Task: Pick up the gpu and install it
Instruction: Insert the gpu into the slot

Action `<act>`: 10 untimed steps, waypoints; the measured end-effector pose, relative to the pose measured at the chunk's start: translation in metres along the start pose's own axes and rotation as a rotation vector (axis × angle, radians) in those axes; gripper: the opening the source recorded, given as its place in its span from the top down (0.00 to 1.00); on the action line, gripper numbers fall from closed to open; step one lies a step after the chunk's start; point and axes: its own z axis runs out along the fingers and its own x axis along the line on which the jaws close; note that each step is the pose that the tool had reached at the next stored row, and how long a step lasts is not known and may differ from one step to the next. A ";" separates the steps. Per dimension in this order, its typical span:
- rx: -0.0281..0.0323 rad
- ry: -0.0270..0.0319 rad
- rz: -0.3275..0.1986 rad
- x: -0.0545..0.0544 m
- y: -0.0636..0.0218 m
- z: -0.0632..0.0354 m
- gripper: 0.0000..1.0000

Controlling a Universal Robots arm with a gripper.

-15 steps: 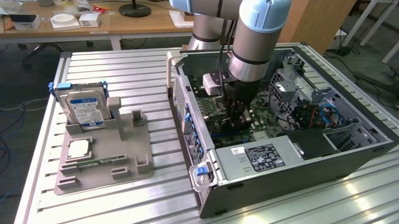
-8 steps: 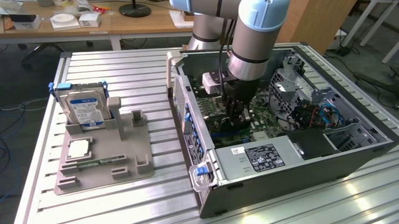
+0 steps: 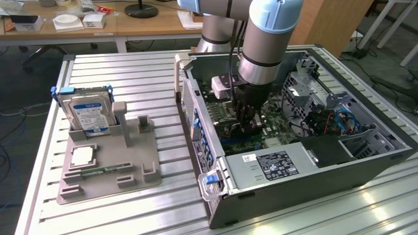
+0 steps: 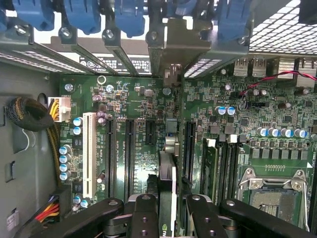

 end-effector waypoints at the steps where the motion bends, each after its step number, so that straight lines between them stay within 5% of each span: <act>1: 0.0000 0.0000 0.000 0.000 0.0000 0.0000 0.73; 10: -0.0001 0.0002 0.000 0.000 0.0002 0.0034 0.73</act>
